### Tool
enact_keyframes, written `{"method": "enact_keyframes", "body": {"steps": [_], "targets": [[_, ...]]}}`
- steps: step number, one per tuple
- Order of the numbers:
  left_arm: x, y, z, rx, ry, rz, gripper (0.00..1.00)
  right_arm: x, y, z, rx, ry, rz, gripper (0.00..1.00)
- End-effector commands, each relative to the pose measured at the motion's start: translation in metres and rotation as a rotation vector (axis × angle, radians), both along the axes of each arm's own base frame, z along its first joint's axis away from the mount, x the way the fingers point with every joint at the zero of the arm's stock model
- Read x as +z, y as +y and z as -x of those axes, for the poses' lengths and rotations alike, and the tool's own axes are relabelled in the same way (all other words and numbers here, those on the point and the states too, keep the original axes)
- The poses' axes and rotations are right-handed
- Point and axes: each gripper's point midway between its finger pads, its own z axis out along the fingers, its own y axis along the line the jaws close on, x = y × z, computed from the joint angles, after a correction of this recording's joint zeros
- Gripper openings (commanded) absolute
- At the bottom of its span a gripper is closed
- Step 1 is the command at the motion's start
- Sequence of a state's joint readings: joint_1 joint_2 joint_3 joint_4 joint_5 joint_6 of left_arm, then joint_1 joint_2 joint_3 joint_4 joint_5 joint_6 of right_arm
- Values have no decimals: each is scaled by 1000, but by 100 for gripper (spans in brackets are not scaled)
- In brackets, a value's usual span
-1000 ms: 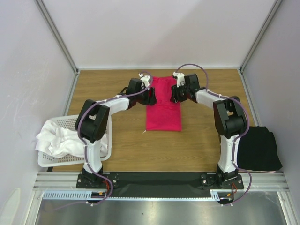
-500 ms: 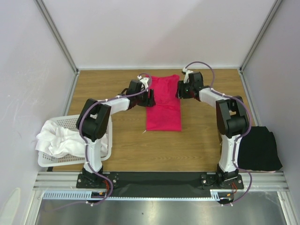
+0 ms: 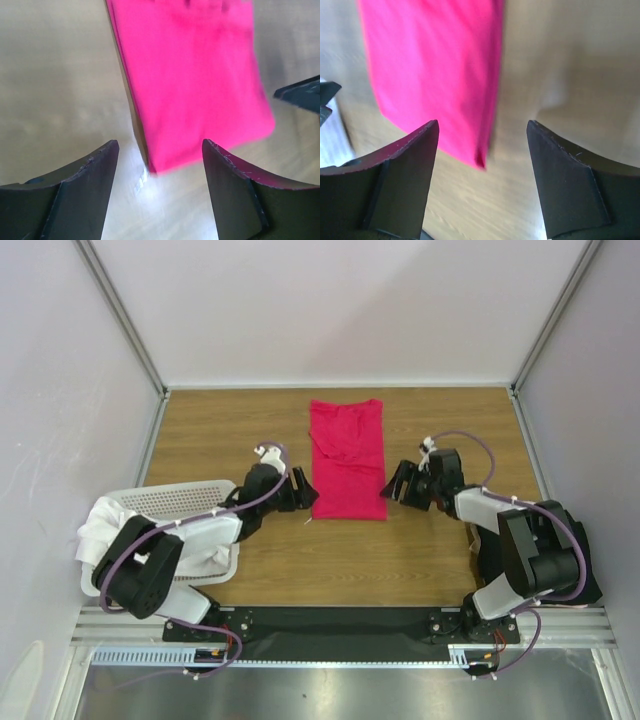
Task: Fold and stack the t-shirts
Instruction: Fold the tshirt
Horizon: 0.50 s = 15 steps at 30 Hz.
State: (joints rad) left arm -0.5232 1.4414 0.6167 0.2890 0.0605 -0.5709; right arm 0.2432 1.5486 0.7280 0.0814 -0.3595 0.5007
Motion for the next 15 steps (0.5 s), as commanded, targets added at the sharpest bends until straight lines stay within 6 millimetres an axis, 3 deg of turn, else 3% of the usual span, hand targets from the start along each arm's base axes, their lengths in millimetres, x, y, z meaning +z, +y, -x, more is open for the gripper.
{"method": "enact_keyframes", "body": {"steps": [1,4,15], "targets": [[10,-19,14,18,-12,116,73,5,13,19,-7,9,-85,77],[0,-26,28,24,18,130,71,0,16,28,-16,25,-110,76],[-36,-37,35,74,111,198,63,-25,22,37,-46,94,-131,68]]}}
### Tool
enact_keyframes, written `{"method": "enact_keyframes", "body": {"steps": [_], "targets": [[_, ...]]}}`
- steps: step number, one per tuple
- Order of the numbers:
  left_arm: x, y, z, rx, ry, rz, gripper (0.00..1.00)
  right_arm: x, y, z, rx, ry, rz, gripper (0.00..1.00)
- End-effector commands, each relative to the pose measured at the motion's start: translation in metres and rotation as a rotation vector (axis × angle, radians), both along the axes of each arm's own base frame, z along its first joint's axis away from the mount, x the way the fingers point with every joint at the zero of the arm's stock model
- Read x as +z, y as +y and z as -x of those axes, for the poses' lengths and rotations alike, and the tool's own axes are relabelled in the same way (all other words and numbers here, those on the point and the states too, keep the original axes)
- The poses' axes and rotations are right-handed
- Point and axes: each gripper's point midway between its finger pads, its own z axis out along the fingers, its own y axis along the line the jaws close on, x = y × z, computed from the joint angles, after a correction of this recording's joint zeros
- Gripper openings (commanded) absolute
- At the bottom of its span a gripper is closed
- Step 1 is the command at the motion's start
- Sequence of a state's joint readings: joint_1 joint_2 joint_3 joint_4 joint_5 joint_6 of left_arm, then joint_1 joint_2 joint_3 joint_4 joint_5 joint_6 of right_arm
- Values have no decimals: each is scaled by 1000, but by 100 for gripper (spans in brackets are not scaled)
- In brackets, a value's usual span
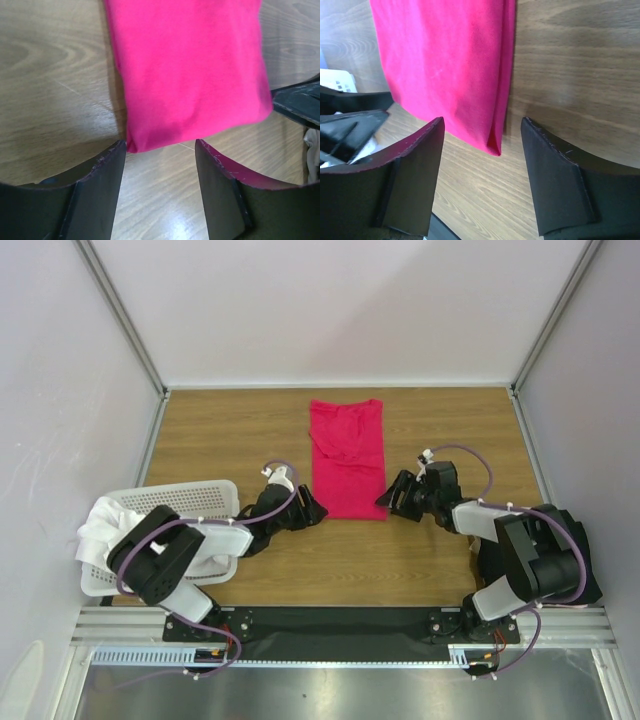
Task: Fold and stack the t-shirts
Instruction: Fold the tshirt
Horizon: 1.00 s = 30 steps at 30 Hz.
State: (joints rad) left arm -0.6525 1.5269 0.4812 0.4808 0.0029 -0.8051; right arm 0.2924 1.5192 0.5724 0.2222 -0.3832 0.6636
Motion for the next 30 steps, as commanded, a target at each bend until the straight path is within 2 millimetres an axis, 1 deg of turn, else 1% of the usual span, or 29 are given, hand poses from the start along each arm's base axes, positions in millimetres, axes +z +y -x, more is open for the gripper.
{"method": "enact_keyframes", "body": {"steps": [1,3,8,11,12,14,15,16,17,18,19,21,22,23,24,25,26,27,28,29,30], "targets": [[4,-7,-5,40,-8,76,62,-9,4,4,-11,26,-21,67],[4,-7,-5,44,-7,85,60,-12,7,9,-10,41,-26,66],[1,-2,-8,73,-11,70,57,-21,5,21,-26,84,-17,65],[-5,-1,-8,79,-4,59,52,-25,4,24,-32,91,-16,61],[-5,-1,-9,81,-2,59,50,-27,4,25,-34,94,-13,57],[-8,-1,-10,84,1,55,40,-27,3,23,-40,92,-9,48],[-9,0,-10,85,-3,46,34,-28,4,23,-36,91,-5,40],[-8,0,-11,86,-7,42,19,-28,3,22,-37,90,-4,34],[-10,2,-10,85,-4,31,11,-27,3,22,-37,87,-1,28],[-10,4,-10,83,-13,15,3,-26,3,23,-37,91,6,16],[-11,6,-9,84,-9,-3,0,-26,1,23,-37,89,16,11],[-7,9,-7,78,-22,-21,0,-28,-5,30,-43,103,46,0],[-9,14,-4,86,-16,-46,0,-28,-7,34,-41,110,57,0],[-5,17,-1,82,-30,-53,0,-29,-10,37,-39,113,71,0],[-5,17,4,76,-32,-65,0,-36,-14,50,-36,148,88,0],[-9,22,9,80,-18,-96,0,-31,-15,52,-37,132,84,0],[-10,25,15,76,-19,-112,0,-34,-18,61,-34,150,97,0],[-5,21,23,59,-31,-113,0,-39,-21,72,-31,169,107,0],[-8,24,32,50,-14,-137,0,-35,-21,76,-29,157,103,0],[-13,29,41,48,-4,-156,0,-34,-21,83,-21,161,100,0],[-4,23,51,28,-15,-134,0,-36,-21,93,-14,184,103,0]]}}
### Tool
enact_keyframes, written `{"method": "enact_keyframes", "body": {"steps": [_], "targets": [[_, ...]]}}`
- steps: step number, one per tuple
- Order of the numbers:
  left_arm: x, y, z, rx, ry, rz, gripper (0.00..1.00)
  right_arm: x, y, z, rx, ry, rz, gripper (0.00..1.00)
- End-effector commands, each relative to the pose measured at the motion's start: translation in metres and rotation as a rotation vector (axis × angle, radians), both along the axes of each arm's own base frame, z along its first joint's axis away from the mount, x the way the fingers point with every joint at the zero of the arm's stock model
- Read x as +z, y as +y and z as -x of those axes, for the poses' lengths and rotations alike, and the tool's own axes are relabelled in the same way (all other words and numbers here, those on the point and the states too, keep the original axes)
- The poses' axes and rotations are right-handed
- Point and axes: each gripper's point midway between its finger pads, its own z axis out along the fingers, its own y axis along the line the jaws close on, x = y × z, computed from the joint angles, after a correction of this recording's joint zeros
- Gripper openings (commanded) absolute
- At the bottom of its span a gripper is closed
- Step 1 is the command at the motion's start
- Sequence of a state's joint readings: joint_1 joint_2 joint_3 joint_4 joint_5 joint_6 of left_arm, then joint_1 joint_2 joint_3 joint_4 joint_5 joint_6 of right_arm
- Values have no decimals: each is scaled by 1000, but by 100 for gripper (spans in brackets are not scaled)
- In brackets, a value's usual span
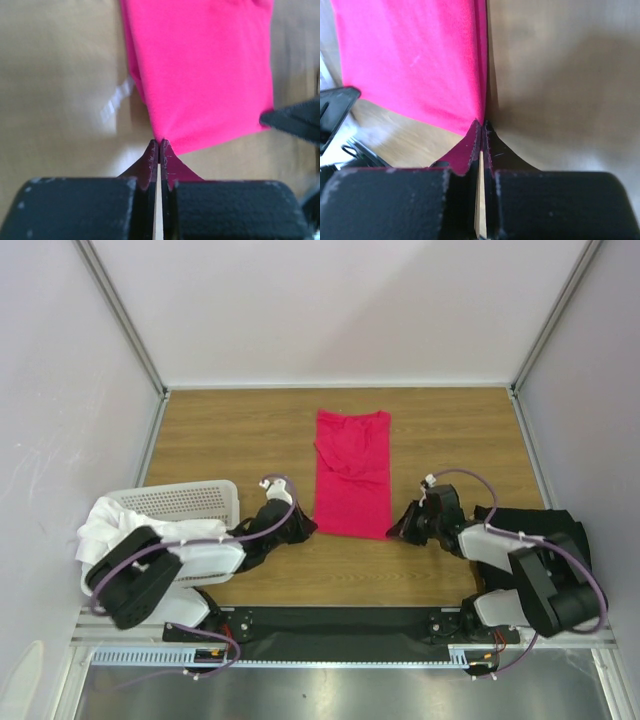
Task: Fold and stack the t-shirts
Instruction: Fold the tshirt
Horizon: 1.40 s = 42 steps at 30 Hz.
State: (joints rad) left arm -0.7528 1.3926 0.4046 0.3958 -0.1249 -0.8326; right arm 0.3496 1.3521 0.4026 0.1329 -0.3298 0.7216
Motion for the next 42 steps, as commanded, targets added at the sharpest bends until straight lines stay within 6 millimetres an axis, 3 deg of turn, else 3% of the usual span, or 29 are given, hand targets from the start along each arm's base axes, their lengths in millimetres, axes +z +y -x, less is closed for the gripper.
{"method": "enact_keyframes", "body": {"steps": [1,7,10,11,15,16,18,19,20,26,35,37,42], "targets": [[-10,22,30,3,20,-111,0,-19,-13,41,11,89,69,0],[-7,41,87,-26,20,-226,0,-13,-11,89,28,100,69,0],[-6,42,114,-52,17,-234,0,-8,-12,107,16,101,54,0],[-4,40,120,-45,28,-202,0,-9,-11,121,47,117,60,0],[-6,31,155,-127,47,-218,0,17,-7,138,67,52,-1,0],[-8,38,158,-123,42,-263,0,19,-8,140,64,50,-2,0],[14,27,166,-118,20,-270,0,25,-10,152,82,61,-11,0],[8,36,167,-124,0,-330,0,30,-8,151,85,48,-26,0],[21,29,168,-110,-5,-312,0,35,-7,151,88,37,-37,0],[59,36,145,-33,-104,-287,0,78,-3,123,87,-75,26,0],[113,38,82,11,-213,-213,0,139,8,61,51,-278,110,0],[128,37,73,4,-243,-225,0,148,8,48,51,-305,110,0],[142,41,41,31,-271,-240,0,150,13,20,63,-287,85,0]]}}
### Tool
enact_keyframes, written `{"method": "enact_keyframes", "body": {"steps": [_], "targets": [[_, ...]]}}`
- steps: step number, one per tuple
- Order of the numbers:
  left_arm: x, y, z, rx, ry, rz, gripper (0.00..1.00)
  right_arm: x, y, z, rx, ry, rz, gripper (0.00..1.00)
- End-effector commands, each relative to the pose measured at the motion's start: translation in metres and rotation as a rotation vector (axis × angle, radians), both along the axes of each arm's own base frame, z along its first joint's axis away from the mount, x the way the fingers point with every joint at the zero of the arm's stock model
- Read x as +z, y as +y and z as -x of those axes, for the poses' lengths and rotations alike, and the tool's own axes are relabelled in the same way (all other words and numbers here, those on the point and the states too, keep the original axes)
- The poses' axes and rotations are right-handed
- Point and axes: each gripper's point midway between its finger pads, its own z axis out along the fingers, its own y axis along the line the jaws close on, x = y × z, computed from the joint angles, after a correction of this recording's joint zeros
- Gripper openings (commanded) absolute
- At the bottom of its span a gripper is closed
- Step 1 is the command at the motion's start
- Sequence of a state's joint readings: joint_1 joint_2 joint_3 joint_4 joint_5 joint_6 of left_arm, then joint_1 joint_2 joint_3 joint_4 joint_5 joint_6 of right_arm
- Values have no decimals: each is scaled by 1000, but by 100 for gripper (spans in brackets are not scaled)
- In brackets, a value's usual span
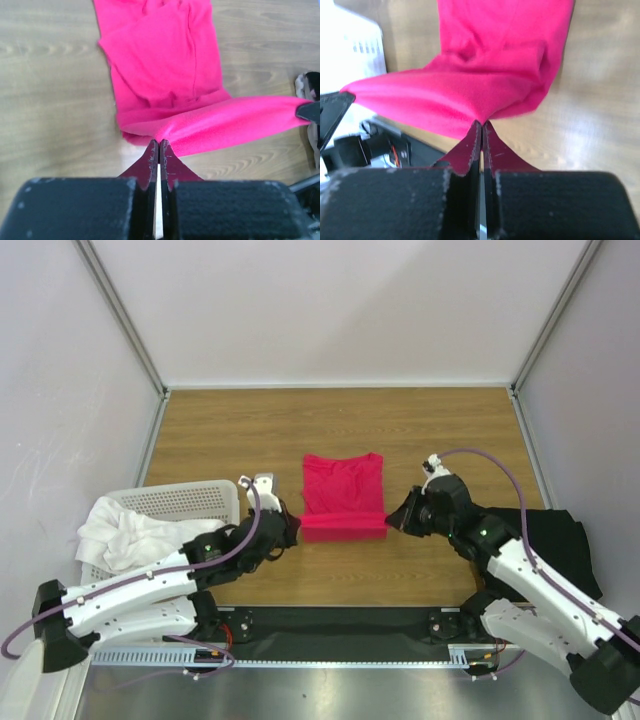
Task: Fold and stack the t-shirts
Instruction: Fold the tshirt
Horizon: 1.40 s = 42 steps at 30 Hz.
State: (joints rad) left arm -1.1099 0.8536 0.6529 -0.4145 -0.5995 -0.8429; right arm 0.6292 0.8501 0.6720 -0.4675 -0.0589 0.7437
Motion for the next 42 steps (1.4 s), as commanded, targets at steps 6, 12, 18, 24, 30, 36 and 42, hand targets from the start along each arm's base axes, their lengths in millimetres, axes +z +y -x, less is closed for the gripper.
{"method": "enact_keyframes", "body": {"steps": [6,12,18,24,30,36,42], "targets": [[16,3,-55,-12,-65,-78,0,21,-5,-60,-4,-94,5,0],[26,1,-84,6,-85,-75,0,23,4,-92,2,-107,-7,0],[21,0,-111,15,-80,-72,0,16,0,-121,-28,-102,7,0],[11,-5,-132,20,-64,-61,0,9,1,-144,-45,-94,-11,0],[4,-2,-152,42,-50,-61,0,0,0,-167,-52,-86,-17,0],[-10,-3,-168,58,-28,-67,0,-17,-2,-189,-62,-55,-16,0],[-29,-2,-187,94,-17,-58,0,-34,-5,-214,-59,-27,-21,0]]}}
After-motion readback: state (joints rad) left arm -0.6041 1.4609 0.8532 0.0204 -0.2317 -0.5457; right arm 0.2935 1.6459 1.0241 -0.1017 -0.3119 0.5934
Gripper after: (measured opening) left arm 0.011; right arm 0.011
